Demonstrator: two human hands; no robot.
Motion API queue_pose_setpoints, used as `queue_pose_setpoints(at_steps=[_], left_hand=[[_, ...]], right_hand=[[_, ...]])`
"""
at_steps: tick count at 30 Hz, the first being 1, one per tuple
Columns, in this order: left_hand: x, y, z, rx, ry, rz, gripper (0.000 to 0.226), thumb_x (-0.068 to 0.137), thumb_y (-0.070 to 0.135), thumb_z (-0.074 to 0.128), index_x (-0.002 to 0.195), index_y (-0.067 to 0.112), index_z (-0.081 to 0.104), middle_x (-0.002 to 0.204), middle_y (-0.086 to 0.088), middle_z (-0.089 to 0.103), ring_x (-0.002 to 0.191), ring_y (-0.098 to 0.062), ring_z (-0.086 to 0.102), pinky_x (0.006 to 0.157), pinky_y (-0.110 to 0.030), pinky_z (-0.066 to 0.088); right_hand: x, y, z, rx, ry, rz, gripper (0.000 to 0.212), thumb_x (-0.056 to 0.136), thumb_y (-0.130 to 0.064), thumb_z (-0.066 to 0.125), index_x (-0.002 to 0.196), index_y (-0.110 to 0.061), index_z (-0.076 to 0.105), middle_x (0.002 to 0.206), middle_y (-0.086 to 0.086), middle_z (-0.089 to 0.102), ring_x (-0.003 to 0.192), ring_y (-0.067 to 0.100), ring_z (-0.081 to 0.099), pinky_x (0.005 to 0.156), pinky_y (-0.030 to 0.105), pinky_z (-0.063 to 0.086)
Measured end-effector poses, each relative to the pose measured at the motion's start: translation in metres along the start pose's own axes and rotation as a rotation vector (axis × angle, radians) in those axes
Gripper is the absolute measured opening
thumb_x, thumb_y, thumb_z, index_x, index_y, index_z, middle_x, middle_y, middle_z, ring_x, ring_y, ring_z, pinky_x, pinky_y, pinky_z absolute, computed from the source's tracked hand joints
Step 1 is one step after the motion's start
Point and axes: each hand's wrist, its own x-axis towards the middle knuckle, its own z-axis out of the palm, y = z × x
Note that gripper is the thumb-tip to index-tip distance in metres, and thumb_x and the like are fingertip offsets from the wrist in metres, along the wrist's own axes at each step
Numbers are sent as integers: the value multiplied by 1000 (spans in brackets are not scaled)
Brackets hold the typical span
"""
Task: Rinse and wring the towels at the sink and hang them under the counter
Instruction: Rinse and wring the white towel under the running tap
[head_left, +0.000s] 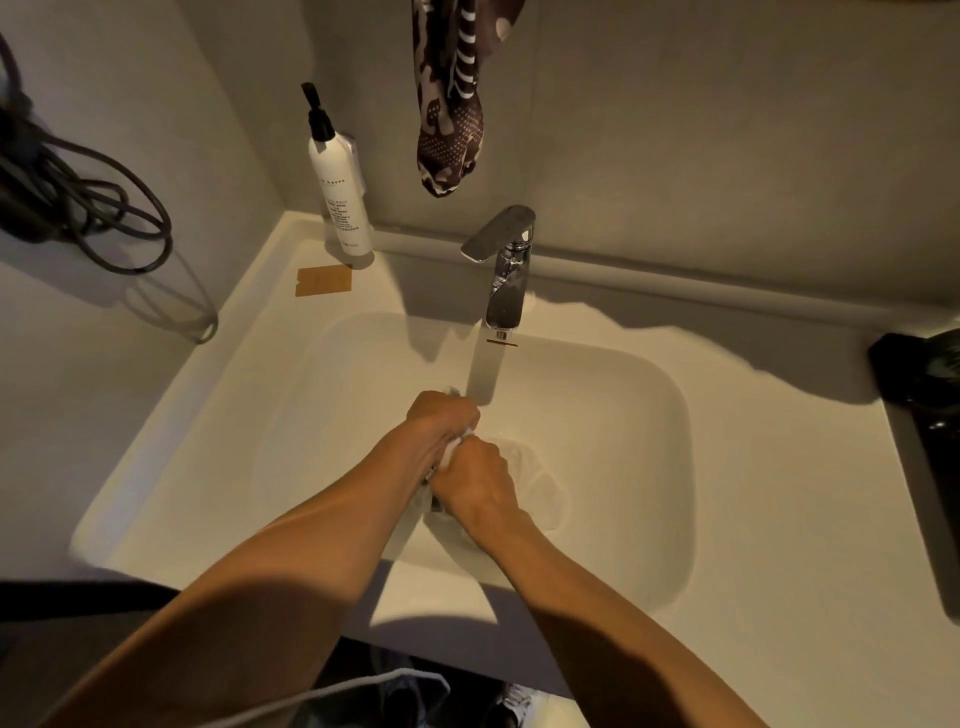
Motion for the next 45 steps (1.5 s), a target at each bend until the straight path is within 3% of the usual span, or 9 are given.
queue_pose_setpoints(at_steps=[8, 13, 16, 20, 26, 30, 36, 40, 45], left_hand=[[7, -27, 5, 60, 134, 1, 39, 89, 12, 54, 126, 4, 62, 122, -13, 68, 111, -30, 65, 78, -26, 48], [4, -24, 4, -34, 73, 67, 35, 80, 6, 57, 113, 3, 68, 107, -18, 73, 90, -28, 67, 75, -29, 54], [-9, -11, -10, -188, -60, 223, 17, 72, 4, 61, 60, 15, 56, 52, -5, 57, 52, -20, 49, 60, -28, 41], [-16, 4, -26, -405, -287, 390, 42, 74, -3, 60, 47, 22, 41, 44, 2, 39, 45, -15, 40, 59, -27, 42], [-35, 21, -31, -363, -623, 529, 38, 87, -7, 59, 62, 15, 39, 51, -4, 48, 72, -26, 70, 70, -26, 58], [-37, 30, -42, -134, -675, 563, 40, 88, -6, 59, 62, 17, 37, 58, -8, 41, 77, -28, 74, 75, -40, 56], [-40, 39, -36, -100, -515, 571, 44, 85, -10, 57, 57, 15, 35, 46, 1, 34, 41, -12, 41, 44, -19, 40], [-31, 35, -21, -56, -277, 491, 39, 73, -2, 59, 51, 20, 35, 47, 3, 32, 49, -19, 36, 56, -27, 33], [-23, 33, -3, 112, -119, 429, 36, 76, 6, 57, 54, 21, 31, 57, -2, 31, 65, -22, 36, 64, -35, 28]], right_hand=[[-5, 12, 25, -152, 65, -109, 36, 98, -29, 50, 126, -8, 59, 119, 12, 69, 103, 32, 67, 81, 37, 51], [-16, 10, 10, -28, 12, -61, 37, 91, -33, 58, 121, -11, 56, 112, 12, 71, 96, 31, 69, 80, 38, 55], [-33, 16, -25, 498, -168, -11, 49, 78, -46, 74, 114, -17, 59, 106, 10, 74, 84, 22, 69, 74, 38, 56], [-41, 31, -55, 1554, -620, 294, 85, 81, -77, 53, 133, -10, 62, 134, 22, 63, 116, 42, 62, 106, 62, 41], [-45, 9, -56, 1703, -961, 140, 87, 49, -47, 95, 117, 0, 68, 108, 23, 71, 82, 36, 74, 59, 37, 63], [-44, -1, -58, 1659, -1047, 48, 52, 64, -2, 86, 106, -3, 55, 82, 10, 68, 51, 7, 53, 33, 11, 30], [-43, -19, -62, 1265, -592, 52, 21, 80, -11, 76, 73, -14, 56, 54, -2, 47, 38, 5, 34, 35, 15, 17], [-36, -17, -51, 735, -85, -18, 12, 75, -9, 67, 69, -14, 58, 54, 4, 56, 43, 17, 45, 43, 27, 35], [-28, -8, -36, 563, 60, 30, 9, 70, -16, 73, 72, -14, 64, 62, 1, 66, 48, 10, 58, 42, 19, 43]])
